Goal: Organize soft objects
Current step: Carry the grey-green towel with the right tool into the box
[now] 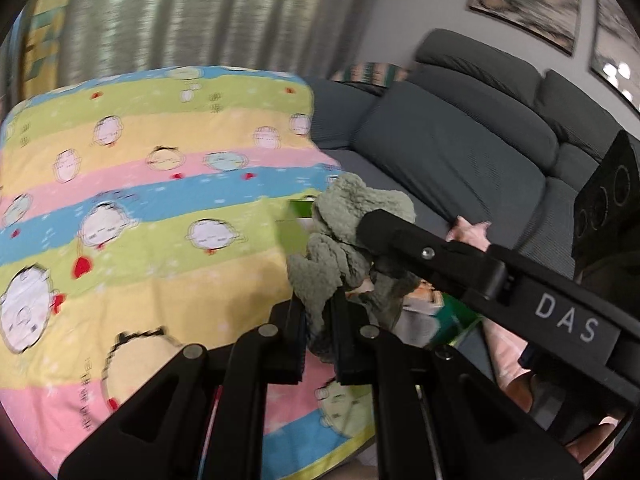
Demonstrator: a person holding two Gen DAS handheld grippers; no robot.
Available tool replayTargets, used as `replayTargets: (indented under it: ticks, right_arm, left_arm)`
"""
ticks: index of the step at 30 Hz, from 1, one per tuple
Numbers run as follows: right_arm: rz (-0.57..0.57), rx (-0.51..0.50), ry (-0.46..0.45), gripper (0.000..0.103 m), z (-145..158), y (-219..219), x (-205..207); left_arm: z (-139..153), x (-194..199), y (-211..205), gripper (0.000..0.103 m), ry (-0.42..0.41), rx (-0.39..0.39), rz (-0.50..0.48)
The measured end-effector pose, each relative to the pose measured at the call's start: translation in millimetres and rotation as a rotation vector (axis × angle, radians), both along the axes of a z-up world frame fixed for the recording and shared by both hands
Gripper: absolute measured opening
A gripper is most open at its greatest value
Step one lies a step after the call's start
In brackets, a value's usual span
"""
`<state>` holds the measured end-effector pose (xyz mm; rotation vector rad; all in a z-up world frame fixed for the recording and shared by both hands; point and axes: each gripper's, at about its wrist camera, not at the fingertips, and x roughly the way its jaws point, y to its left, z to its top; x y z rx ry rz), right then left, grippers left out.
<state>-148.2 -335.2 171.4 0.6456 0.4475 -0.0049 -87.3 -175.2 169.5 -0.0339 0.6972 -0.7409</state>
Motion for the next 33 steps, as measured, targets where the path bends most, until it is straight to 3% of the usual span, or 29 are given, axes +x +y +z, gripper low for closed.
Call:
replayTargets:
  ticks: [7, 17, 26, 33]
  right_arm:
    - [-0.115, 0.029, 0.055, 0.025, -20, -41, -13]
    - [-0.238, -0.015, 0.257, 0.025, -58, -73, -9]
    - [-0.247, -0.029, 0.352, 0.025, -80, -83, 1]
    - [-0.250, -0.006, 0.387, 0.025, -89, -87, 5]
  left_arm:
    - [-8, 0, -57, 0.009, 0.034, 0.030, -0.103]
    - [-52, 8, -111, 0.010, 0.164, 0.107, -0.202]
    - [-76, 17, -130, 0.011, 0.244, 0.202, -0.188]
    - [-81, 19, -136, 0.011, 0.251, 0.227, -0.183]
